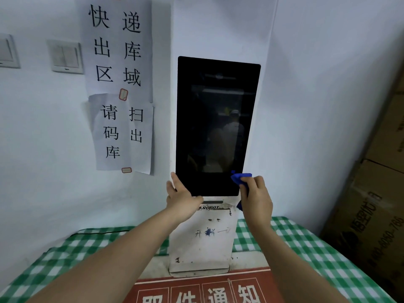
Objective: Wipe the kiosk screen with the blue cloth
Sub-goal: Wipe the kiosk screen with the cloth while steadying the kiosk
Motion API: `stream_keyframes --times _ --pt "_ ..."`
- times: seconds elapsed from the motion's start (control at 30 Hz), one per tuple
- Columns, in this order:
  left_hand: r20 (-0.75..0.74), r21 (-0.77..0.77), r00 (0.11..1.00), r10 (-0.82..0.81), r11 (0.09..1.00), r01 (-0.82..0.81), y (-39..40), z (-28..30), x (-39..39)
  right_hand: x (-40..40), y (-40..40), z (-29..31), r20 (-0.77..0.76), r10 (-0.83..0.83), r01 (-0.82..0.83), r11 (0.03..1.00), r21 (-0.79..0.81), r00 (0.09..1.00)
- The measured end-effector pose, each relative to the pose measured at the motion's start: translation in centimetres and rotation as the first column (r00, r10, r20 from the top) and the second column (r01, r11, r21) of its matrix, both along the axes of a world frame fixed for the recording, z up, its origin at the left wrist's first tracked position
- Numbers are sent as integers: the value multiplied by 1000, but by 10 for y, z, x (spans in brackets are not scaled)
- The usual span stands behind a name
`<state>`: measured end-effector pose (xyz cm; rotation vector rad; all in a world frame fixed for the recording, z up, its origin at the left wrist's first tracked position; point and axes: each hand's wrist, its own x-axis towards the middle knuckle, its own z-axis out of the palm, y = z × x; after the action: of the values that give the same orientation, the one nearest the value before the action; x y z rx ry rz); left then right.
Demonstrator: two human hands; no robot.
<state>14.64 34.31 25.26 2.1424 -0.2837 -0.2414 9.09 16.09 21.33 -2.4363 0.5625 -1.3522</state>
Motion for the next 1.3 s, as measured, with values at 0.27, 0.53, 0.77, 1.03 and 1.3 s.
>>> stream_keyframes --times 0.27,0.53,0.77,1.03,1.3 --pt "9 35 1000 -4 999 3 0 0 -1 -6 -5 -23 -79 5 0 999 54 997" --pt "8 37 1000 1 999 -1 0 1 -2 0 -2 -11 5 -1 1 999 32 1000" --pt "0 34 1000 -7 999 7 2 1 -2 -4 2 -33 -170 25 -35 998 -58 985" --pt "-1 45 999 -49 998 49 8 3 -3 14 28 7 55 51 -54 998 44 997" --pt "-3 37 998 -63 997 63 10 5 -3 9 27 -12 -103 111 -124 984 -130 988"
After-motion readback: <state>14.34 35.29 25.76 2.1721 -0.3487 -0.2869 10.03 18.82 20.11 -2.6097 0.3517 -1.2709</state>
